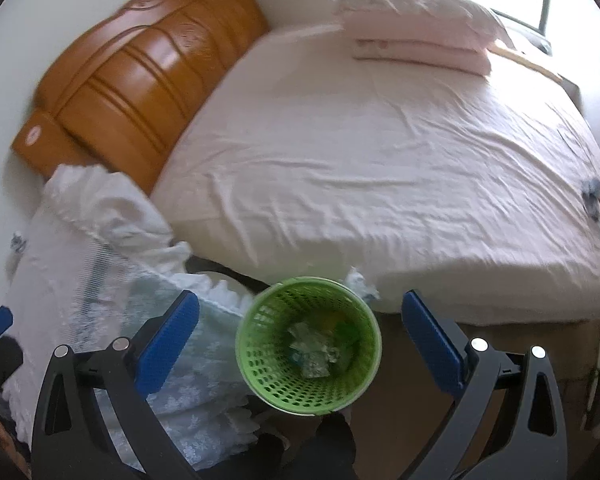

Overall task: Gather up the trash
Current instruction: 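Move both tools back over the bed toward the crumpled paper and plastic bag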

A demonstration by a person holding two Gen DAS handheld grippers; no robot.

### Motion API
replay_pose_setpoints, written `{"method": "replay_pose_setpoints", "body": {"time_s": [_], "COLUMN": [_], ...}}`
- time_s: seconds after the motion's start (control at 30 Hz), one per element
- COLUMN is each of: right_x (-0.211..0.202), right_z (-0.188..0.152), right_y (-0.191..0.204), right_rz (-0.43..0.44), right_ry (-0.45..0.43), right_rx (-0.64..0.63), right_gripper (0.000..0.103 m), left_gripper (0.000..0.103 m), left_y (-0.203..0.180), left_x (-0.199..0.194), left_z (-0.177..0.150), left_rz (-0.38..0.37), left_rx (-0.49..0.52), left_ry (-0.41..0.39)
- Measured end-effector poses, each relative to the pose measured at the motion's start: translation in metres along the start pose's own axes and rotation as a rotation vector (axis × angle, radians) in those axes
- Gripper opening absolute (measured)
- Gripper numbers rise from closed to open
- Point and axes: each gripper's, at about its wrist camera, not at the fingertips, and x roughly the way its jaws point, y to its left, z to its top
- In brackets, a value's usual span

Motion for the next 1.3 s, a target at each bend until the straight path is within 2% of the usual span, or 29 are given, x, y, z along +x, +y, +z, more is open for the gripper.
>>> {"method": "replay_pose_setpoints", "body": {"time_s": [0.07,0.3,0.33,0.4,0.5,0.6,0.7,0.73,0.8,0.83,0.9,0.97,1.0,1.03,1.1,1.13,1.3], "right_x": [-0.003,-0.019,-0.018,-0.017,-0.008,-0.002,0.008,0.016,0.022,0.033,0.041,0.059,0.063,0.077,0.091,0.094,0.137], "right_z": [0.002,0.013,0.015,0.017,0.020,0.023,0.024,0.026,0.024,0.024,0.023,0.022,0.021,0.022,0.022,0.022,0.020], "right_y": [0.013,0.095,0.122,0.139,0.197,0.232,0.281,0.310,0.332,0.360,0.382,0.421,0.431,0.461,0.493,0.500,0.591], "right_rz": [0.019,0.151,0.192,0.212,0.292,0.332,0.379,0.400,0.413,0.429,0.437,0.449,0.452,0.452,0.458,0.459,0.471], "right_ry": [-0.008,-0.055,-0.058,-0.056,-0.038,-0.027,-0.011,-0.001,0.006,0.017,0.026,0.047,0.051,0.058,0.058,0.058,0.053], "right_rx": [-0.023,-0.193,-0.251,-0.283,-0.378,-0.432,-0.510,-0.554,-0.580,-0.616,-0.638,-0.683,-0.697,-0.740,-0.787,-0.797,-0.907], "right_gripper": [0.100,0.100,0.100,0.100,0.100,0.100,0.100,0.100,0.100,0.100,0.100,0.100,0.100,0.100,0.100,0.100,0.100], "left_gripper": [0.095,0.095,0.095,0.095,0.095,0.095,0.095,0.095,0.095,0.095,0.095,0.095,0.095,0.095,0.095,0.095,0.095], "left_y": [0.021,0.108,0.117,0.146,0.182,0.223,0.261,0.273,0.298,0.310,0.335,0.363,0.371,0.382,0.403,0.413,0.453], "left_x": [-0.012,-0.058,-0.062,-0.072,-0.082,-0.089,-0.091,-0.090,-0.089,-0.089,-0.089,-0.090,-0.090,-0.090,-0.091,-0.091,-0.084], "left_z": [0.001,-0.005,-0.006,-0.011,-0.018,-0.026,-0.030,-0.030,-0.033,-0.035,-0.037,-0.039,-0.040,-0.042,-0.044,-0.044,-0.043], "left_rz": [0.042,0.200,0.216,0.266,0.329,0.396,0.460,0.481,0.514,0.527,0.550,0.570,0.574,0.579,0.584,0.585,0.590], "left_rx": [-0.047,-0.228,-0.249,-0.310,-0.380,-0.442,-0.486,-0.501,-0.529,-0.544,-0.568,-0.597,-0.607,-0.621,-0.644,-0.653,-0.666], "left_ry": [-0.033,-0.136,-0.143,-0.159,-0.177,-0.185,-0.179,-0.175,-0.168,-0.167,-0.167,-0.174,-0.176,-0.180,-0.191,-0.198,-0.211]}}
